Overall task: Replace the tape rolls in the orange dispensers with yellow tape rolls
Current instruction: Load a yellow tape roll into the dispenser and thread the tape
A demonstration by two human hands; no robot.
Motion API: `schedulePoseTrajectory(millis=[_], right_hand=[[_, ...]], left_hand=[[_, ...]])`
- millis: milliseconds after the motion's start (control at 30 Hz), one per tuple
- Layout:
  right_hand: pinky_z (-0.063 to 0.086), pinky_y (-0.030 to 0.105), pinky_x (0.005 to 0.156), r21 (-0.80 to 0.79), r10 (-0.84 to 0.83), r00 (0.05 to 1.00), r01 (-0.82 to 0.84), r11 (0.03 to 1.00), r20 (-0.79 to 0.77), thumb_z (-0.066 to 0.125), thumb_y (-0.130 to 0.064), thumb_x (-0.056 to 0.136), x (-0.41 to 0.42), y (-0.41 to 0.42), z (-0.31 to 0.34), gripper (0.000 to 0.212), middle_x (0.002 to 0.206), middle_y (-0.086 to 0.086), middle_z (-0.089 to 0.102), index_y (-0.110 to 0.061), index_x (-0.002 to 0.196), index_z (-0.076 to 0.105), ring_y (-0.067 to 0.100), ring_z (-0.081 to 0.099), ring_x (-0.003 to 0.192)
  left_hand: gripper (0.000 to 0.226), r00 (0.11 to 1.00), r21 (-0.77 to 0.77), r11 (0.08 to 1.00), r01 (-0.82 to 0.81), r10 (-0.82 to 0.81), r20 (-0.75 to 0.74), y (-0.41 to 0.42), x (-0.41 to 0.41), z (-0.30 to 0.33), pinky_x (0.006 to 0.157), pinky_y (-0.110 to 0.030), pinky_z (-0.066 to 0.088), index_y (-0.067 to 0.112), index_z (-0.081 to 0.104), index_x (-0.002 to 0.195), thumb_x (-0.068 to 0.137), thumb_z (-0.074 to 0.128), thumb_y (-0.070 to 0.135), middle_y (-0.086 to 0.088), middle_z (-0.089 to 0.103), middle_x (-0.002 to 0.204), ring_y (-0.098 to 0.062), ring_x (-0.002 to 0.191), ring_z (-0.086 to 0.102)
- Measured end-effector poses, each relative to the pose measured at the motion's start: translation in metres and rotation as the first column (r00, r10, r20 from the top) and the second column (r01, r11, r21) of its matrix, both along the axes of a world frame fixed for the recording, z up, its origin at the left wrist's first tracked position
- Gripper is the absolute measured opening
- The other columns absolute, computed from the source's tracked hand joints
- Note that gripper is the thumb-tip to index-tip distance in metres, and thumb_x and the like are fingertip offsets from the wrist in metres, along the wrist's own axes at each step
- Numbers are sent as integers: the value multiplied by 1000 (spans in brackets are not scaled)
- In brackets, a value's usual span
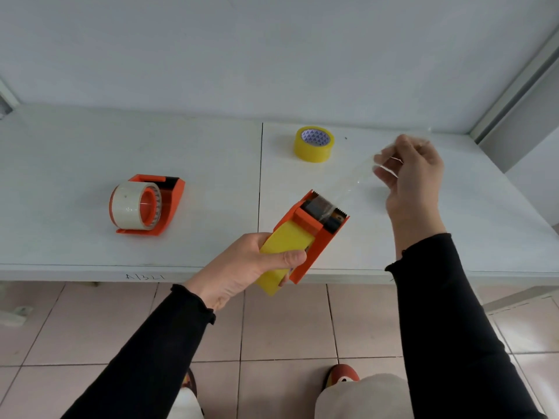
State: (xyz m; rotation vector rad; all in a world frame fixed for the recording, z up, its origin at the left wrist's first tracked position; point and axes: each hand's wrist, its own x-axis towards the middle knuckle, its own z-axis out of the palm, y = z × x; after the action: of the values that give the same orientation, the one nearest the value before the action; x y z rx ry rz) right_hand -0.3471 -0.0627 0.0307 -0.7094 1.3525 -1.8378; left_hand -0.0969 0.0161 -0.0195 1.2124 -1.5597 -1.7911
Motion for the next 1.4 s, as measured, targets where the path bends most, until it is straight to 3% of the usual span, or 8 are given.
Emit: schedulePoseTrajectory(millis=[400,533,633,733,900,1100,1267,1400], right_hand=[[54,22,49,298,57,988,-98,950,144,52,-4,97,3,-13,-59,22,67,1,61,-18,80,54,6,63,45],[53,23,50,255,346,915,-392,884,206,53,4,94,64,-6,-83,19,76,8,65,-14,88,59,15,65,56],[53,37,78,92,529,813,-563,821,244,52,-3,98,115,10,-86,21,103,18,70,3,114,64,27,66,85],[52,39,93,-3,602,738,-631,776,305,46,1,100,136,25,-82,31,116,13,71,1,125,64,23,68,100],[45,42,104,-106,680,612,-707,699,405,36,-23,102,151,54,-64,43,128,9,60,-7,136,57,25,53,117],[41,48,116,-10,637,701,-670,743,321,39,-43,107,162,66,-45,46,138,4,66,-20,142,56,25,58,133],[51,47,106,-67,569,797,-568,820,203,48,-13,106,152,58,-49,36,133,7,69,-17,140,57,29,64,126],[52,46,96,-18,411,901,-417,909,-142,54,-10,102,132,32,-50,36,112,0,71,-17,137,58,27,68,111]], left_hand=[[39,945,-39,988,-147,128,-300,-2,10,8,61,-21,50,10,66,77,75,70,48,-4,66,59,-14,55,62],[37,779,73,936,-343,327,-534,-12,9,13,66,-25,49,11,67,78,82,71,48,-1,61,57,-12,53,57],[36,593,220,871,-439,465,-658,-18,5,23,67,-25,52,22,75,70,98,54,33,5,63,61,-6,53,60],[19,401,345,792,-504,569,-718,-25,7,27,65,-26,54,21,68,83,91,60,36,3,54,62,-7,55,55],[41,264,446,724,-527,638,-724,-31,12,27,72,-35,55,18,68,68,96,54,45,4,53,54,-9,51,56],[51,347,394,756,-522,610,-712,-22,2,27,79,-36,52,20,75,69,100,44,46,4,66,56,-10,54,67],[59,438,329,753,-570,617,-654,-27,5,19,98,-44,52,2,65,123,93,56,52,-23,69,100,-25,96,69],[35,616,221,746,-629,651,-443,-30,6,10,99,-31,43,21,70,98,98,50,50,4,73,94,-12,99,63]])
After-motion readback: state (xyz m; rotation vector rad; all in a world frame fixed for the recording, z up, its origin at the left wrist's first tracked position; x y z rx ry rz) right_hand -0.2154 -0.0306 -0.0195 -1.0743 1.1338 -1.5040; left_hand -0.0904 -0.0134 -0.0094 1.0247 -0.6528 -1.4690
